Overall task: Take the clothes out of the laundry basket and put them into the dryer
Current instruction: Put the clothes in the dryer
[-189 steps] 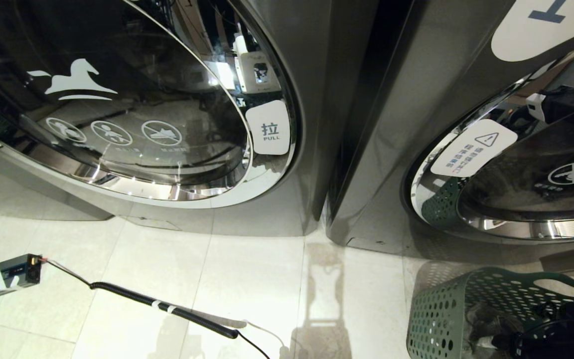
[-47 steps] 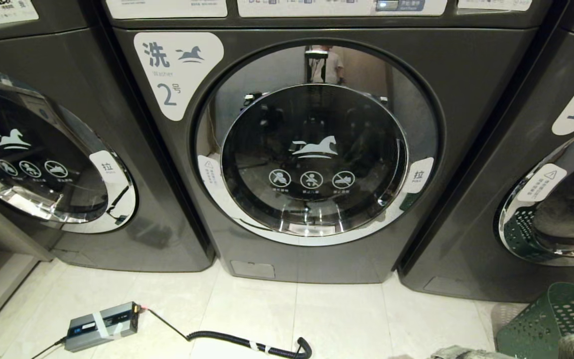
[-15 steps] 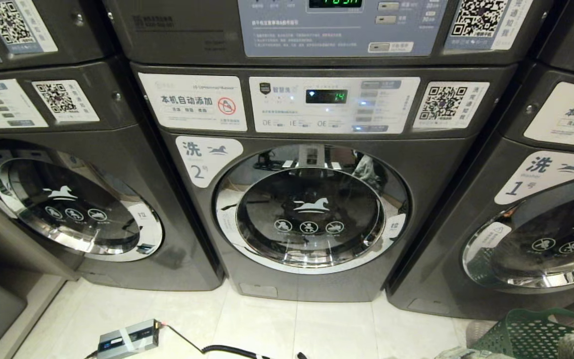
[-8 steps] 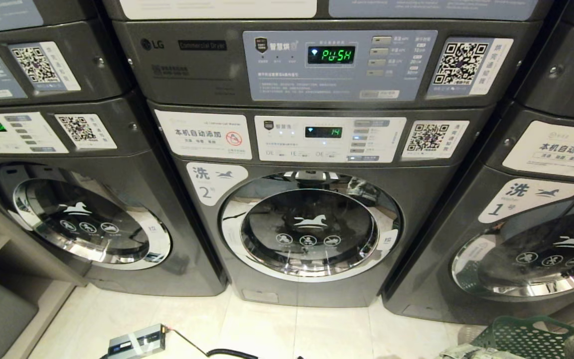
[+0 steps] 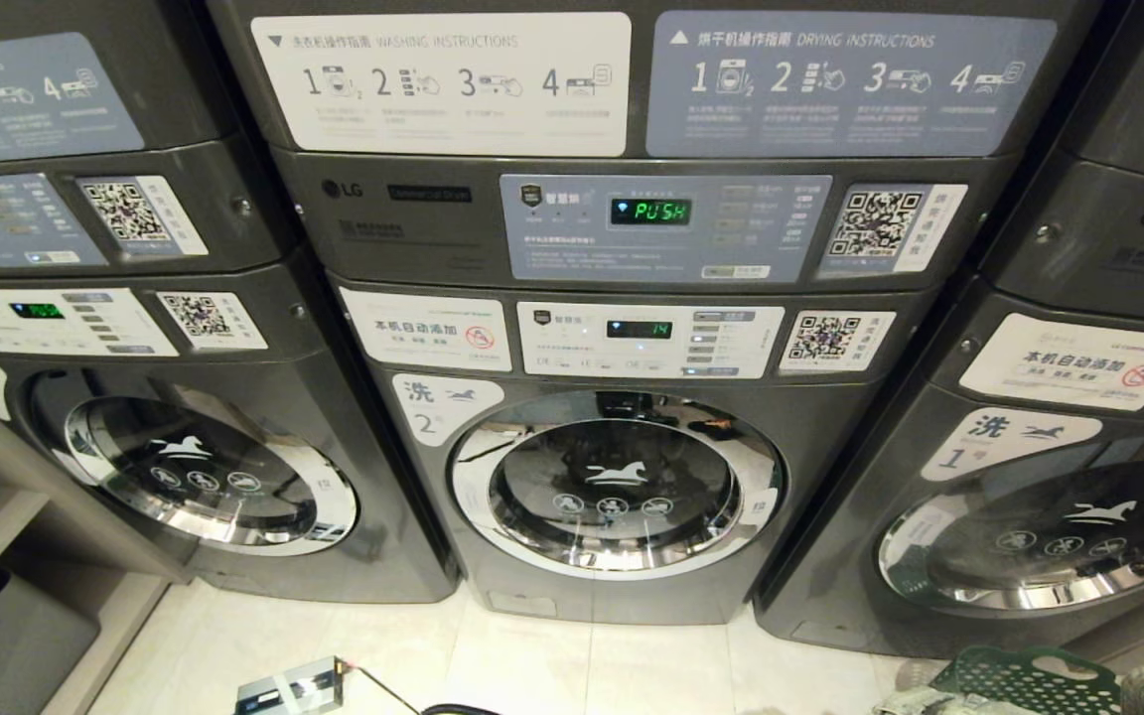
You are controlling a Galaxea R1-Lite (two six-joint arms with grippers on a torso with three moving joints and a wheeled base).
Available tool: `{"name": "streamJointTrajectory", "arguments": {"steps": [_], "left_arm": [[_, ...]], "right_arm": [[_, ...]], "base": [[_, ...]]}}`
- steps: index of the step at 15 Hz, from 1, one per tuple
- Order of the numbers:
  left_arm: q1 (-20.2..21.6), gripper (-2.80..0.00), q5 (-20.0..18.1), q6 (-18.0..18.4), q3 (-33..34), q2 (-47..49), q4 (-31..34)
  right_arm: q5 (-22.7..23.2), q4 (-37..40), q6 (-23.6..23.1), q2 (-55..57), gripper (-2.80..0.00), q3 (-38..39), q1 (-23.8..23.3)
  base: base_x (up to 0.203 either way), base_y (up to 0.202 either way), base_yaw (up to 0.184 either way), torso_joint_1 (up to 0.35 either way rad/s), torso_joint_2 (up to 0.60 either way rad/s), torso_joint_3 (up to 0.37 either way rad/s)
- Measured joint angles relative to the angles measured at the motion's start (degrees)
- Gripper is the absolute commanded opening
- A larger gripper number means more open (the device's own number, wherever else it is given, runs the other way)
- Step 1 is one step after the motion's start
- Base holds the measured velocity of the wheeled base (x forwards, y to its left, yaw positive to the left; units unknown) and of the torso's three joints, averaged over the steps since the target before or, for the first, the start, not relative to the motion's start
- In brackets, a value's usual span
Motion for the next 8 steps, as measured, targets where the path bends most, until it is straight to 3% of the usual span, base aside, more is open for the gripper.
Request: {"name": "streamJointTrajectory", "arguments": {"steps": [8], "left_arm": [[0.00,-2.80,0.00,0.00,0.00,0.00,0.04]], "right_arm": [[0.00,0.02,0.00,0.00,-2.80,0.00,0.00]], "base": [[0.000,0.000,0.000,0.174,-0.36,-0.194]]}}
